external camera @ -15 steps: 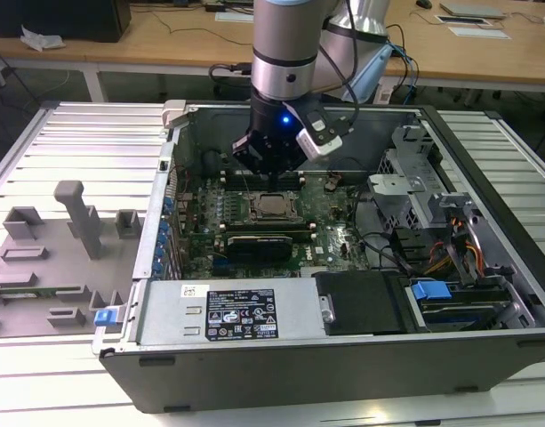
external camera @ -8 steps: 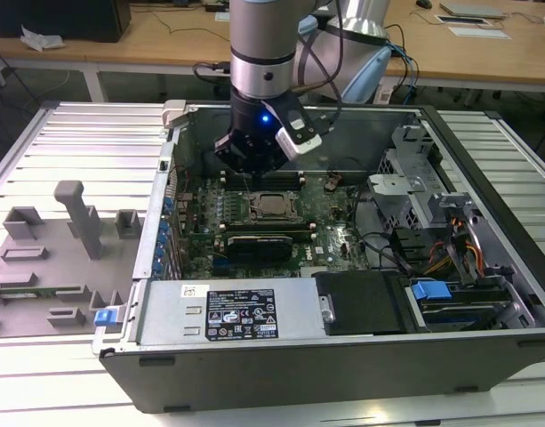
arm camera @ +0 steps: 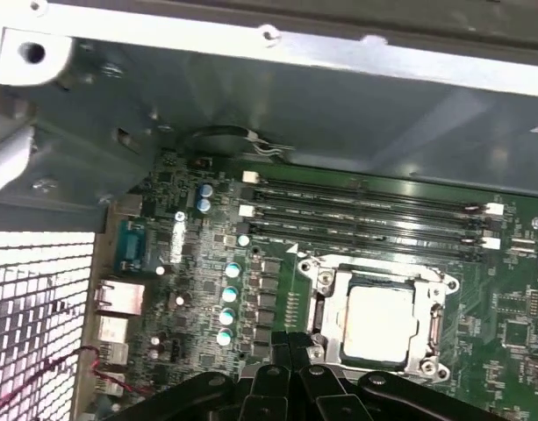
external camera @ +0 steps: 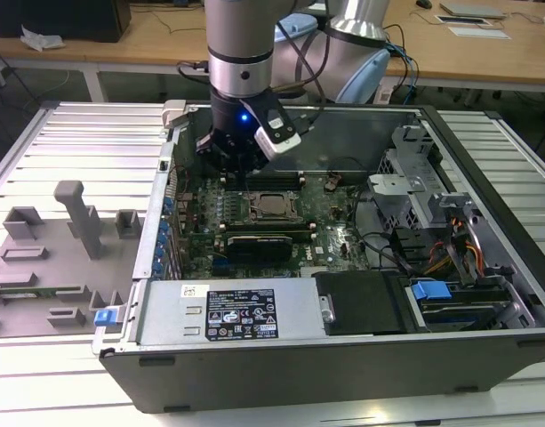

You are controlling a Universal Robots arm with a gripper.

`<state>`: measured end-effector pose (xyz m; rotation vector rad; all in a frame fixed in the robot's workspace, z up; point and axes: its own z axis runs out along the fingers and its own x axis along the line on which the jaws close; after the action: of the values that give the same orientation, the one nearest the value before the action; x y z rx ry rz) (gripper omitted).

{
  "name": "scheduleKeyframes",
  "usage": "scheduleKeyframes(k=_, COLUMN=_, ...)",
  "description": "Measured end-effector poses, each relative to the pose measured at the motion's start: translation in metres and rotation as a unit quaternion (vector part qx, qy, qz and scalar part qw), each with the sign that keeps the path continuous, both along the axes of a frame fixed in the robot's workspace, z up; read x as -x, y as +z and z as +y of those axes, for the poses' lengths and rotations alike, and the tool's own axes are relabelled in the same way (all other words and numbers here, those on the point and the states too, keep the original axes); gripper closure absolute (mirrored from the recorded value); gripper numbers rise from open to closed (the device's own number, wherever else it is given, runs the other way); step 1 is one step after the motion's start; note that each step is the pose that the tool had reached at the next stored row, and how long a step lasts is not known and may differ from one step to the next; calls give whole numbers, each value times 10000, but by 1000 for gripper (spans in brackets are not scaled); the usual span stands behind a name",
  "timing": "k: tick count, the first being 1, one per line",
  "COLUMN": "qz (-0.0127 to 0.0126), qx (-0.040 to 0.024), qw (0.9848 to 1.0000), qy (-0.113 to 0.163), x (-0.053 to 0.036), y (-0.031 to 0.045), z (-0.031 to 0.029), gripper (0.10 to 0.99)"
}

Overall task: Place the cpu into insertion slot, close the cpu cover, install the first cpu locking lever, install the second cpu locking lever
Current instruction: 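Install the first cpu locking lever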

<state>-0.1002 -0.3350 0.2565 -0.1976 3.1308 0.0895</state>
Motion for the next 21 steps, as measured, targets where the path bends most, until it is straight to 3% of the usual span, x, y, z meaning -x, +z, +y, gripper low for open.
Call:
scheduleKeyframes(k=1, qz=-6, qx=0, qw=10000, qy=0, x=25, y=0, z=2, gripper=980)
scheduleKeyframes(k=2, qz=-58, qx=-62, qw=10000, qy=-1, x=43, y=0, z=2, gripper=980)
scheduleKeyframes(k=4, qz=-113, qx=-189, qw=9998, qy=-1, x=65, y=0, z=3, gripper=980)
scheduleKeyframes(k=7, qz=-150, qx=-293, qw=9995, qy=-2, x=119, y=-1, z=3, gripper=980)
scheduleKeyframes(k=11, qz=-159, qx=-357, qw=9992, qy=-2, x=184, y=-4, z=3, gripper=980)
scheduleKeyframes(k=13, qz=-171, qx=-499, qw=9986, qy=-3, x=205, y=-4, z=3, gripper=980)
scheduleKeyframes(k=14, qz=-179, qx=-651, qw=9977, qy=-6, x=218, y=-4, z=3, gripper=980)
scheduleKeyframes(k=17, qz=-185, qx=-889, qw=9959, qy=-10, x=226, y=-4, z=3, gripper=980)
scheduleKeyframes(k=19, qz=-185, qx=-975, qw=9951, qy=-20, x=226, y=-8, z=3, gripper=980)
scheduleKeyframes(k=21, qz=-191, qx=-998, qw=9948, qy=-80, x=226, y=-11, z=4, gripper=980)
